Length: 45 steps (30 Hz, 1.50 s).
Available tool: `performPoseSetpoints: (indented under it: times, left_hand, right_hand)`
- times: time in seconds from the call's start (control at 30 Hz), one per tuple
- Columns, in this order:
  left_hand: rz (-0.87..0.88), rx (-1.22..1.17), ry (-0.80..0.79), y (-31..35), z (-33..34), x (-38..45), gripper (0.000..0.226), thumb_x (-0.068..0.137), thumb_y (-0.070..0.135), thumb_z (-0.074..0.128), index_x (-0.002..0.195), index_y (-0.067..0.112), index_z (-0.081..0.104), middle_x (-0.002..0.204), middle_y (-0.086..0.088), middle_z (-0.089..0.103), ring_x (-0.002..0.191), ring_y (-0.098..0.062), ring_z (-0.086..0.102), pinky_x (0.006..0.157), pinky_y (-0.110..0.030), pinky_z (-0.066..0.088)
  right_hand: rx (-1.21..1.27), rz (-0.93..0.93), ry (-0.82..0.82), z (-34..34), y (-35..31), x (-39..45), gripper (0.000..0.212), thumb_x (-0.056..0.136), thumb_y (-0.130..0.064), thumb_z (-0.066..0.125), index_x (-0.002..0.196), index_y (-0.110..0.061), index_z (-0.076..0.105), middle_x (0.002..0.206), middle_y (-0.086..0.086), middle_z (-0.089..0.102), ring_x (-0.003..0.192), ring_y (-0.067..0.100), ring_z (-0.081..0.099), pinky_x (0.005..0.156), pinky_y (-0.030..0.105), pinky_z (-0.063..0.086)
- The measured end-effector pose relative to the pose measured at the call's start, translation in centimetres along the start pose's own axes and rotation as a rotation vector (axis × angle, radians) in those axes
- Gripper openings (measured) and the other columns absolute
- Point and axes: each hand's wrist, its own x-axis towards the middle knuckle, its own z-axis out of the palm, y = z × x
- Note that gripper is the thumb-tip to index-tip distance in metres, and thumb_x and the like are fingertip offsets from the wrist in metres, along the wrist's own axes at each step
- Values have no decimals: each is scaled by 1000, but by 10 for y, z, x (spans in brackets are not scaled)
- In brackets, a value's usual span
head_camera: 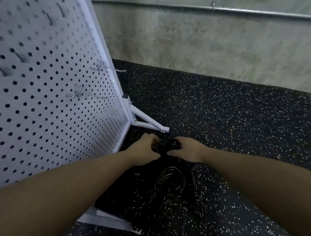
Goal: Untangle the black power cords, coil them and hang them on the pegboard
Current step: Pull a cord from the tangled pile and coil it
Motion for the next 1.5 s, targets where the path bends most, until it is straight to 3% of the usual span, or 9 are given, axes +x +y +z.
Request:
performPoseSetpoints:
  times: [0.1,0.27,0.6,0.8,0.93,1.03,1.17,1.37,1.5]
  left_hand:
    - [1,-96,50,14,-16,-10,61,88,36,78,140,22,47,135,3,47,111,-11,54,91,-23,44]
    - [56,-204,90,62,-49,-43,84,79,57,81,148,29,40,138,10,51,122,-12,55,100,-32,49]
    - [278,-531,369,153,-115,-152,52,86,21,83,130,25,56,124,5,64,110,-14,66,90,-37,60]
    - [427,-743,498,192,-169,-222,49,83,8,82,128,13,62,118,1,74,100,-18,74,74,-24,60]
    - [478,-572,623,216,-206,-266,32,89,16,79,120,21,71,109,2,77,84,-12,68,60,-17,47]
    - [522,-494,664,234,-229,-295,22,92,16,75,112,26,73,102,1,75,77,-9,61,58,-15,44]
    - [612,-453,711,252,-250,-325,25,93,16,75,115,26,70,110,3,74,75,7,65,61,-9,46]
    - [737,-779,861,263,-269,-343,69,85,24,83,138,36,41,126,8,57,116,-12,62,93,-36,56]
    - [762,-815,958,265,-278,-340,73,87,21,82,143,34,38,137,3,50,116,-20,66,85,-32,62]
  right_hand:
    - [118,-30,31,-34,-10,-19,29,94,-42,68,116,-23,65,93,1,73,83,17,69,73,32,59]
    - [382,-154,126,-104,-49,-68,44,92,-24,73,133,-21,59,112,8,74,97,23,74,89,45,61]
    - [740,-379,289,-189,-143,-199,30,98,-18,62,124,-4,60,118,21,70,86,34,74,80,40,61]
    - [880,-413,524,-211,-175,-265,35,98,-26,64,131,-18,54,124,10,65,78,25,74,69,40,62]
    - [495,-452,648,-217,-191,-294,42,95,-27,69,132,-42,54,132,-2,58,104,16,65,84,33,56]
    - [251,-530,581,-215,-211,-312,67,87,-32,79,145,-39,47,142,-5,49,117,11,57,93,22,45]
    - [73,-629,618,-207,-240,-320,66,88,-14,78,147,-20,48,124,1,60,76,-14,59,68,2,43]
    - [451,-740,735,-202,-289,-310,51,91,-18,76,136,-27,53,102,-15,57,85,11,63,74,41,62]
    - [604,-845,703,-211,-332,-312,43,90,-23,76,124,-38,53,109,-1,63,99,15,66,77,44,63]
